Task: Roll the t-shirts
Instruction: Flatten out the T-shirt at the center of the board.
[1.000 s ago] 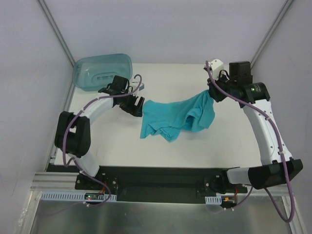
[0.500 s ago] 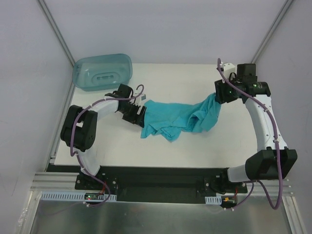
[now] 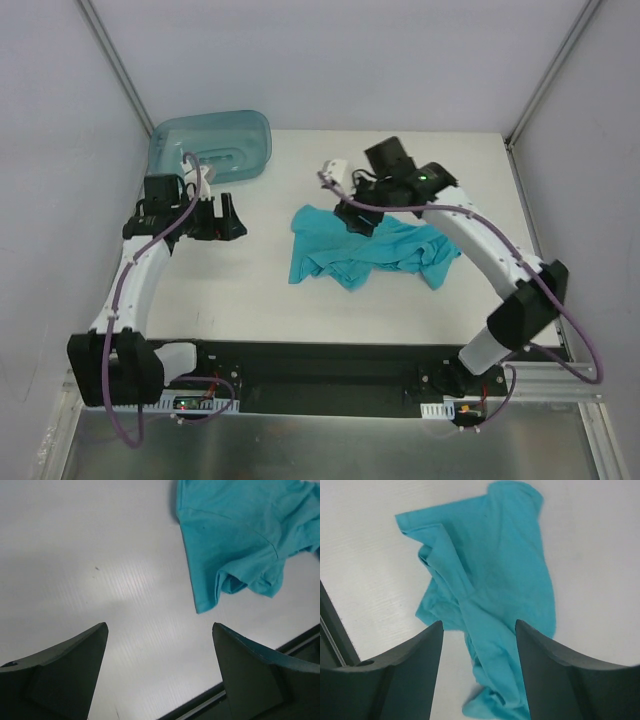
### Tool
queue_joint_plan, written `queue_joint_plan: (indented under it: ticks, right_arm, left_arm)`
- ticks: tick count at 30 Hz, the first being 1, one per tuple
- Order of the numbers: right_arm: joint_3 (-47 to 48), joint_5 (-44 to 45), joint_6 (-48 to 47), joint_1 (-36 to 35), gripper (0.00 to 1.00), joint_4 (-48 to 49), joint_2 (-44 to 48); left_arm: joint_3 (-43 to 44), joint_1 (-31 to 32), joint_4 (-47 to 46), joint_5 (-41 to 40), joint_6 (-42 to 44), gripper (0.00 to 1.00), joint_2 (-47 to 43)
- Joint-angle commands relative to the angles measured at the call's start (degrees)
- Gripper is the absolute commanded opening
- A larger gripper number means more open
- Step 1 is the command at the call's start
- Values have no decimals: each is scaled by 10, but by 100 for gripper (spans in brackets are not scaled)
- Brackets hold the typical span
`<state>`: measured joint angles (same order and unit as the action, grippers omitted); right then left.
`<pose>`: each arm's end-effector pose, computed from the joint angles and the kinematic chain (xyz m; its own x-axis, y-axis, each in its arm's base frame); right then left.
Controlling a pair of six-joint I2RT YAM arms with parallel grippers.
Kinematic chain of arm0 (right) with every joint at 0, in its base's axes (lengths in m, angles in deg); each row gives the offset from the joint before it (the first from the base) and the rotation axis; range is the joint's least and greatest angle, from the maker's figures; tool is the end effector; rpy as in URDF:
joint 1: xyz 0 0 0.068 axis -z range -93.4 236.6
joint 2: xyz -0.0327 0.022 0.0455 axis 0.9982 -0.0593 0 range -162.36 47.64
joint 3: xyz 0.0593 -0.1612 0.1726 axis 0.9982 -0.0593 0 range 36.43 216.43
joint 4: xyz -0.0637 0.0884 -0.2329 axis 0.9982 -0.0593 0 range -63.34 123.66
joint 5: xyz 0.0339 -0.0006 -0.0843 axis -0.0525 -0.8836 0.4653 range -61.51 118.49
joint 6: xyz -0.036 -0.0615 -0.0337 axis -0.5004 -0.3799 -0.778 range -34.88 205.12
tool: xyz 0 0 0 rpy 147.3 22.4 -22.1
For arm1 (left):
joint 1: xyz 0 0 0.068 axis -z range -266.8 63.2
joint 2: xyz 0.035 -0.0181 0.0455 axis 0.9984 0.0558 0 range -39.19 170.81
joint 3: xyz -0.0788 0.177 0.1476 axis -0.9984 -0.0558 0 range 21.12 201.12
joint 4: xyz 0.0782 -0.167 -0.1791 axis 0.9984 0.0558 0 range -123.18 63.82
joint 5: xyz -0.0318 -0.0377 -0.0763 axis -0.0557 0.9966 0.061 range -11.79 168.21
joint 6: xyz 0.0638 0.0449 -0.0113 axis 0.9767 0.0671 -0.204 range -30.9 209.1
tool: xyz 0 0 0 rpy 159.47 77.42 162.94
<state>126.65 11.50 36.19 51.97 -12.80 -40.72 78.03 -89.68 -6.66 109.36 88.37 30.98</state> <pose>0.2769 0.2155 0.3174 0.1592 -0.7663 -0.6225 -0.9051 0.1385 -0.4021 0.2911 -0.0203 0.2521 -0.6436 -0.0433 -0.7642 0.3459 0.8742 -0.3408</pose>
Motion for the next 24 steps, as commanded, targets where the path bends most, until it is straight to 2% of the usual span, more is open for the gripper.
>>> queue_joint_plan:
  ticks: [1,2,3,5,6,10,19,24]
  right_arm:
    - [90,1,-101,-77,64,-35,-143]
    - [108,6,-102,-90,64,-36,-170]
    - [128,12,-105,-94,63,-37,-227]
    - [188,20,-112,-104,64,-43,-275]
    - [211,26,-119,-106,64,-50,-322]
    - [268,33,-156,-121,64,-83,-381]
    - [233,44,-187,-139,64,-97,-404]
    - [226,8,-173,-139,64,-102,-402]
  left_arm:
    - [-63,-41,78,47,2,86,-94]
    - [-92,-78,82,46,-8,87,-149]
    - [-95,-84,85,10,-7,86,-176]
    - [-93,-96,92,-14,2,90,-237]
    - [-90,-103,96,-12,15,90,-250]
    - [-85,-160,107,-24,21,90,-276]
    - [-86,-197,106,-1,21,90,-261]
    - [-89,-207,100,10,21,90,-248]
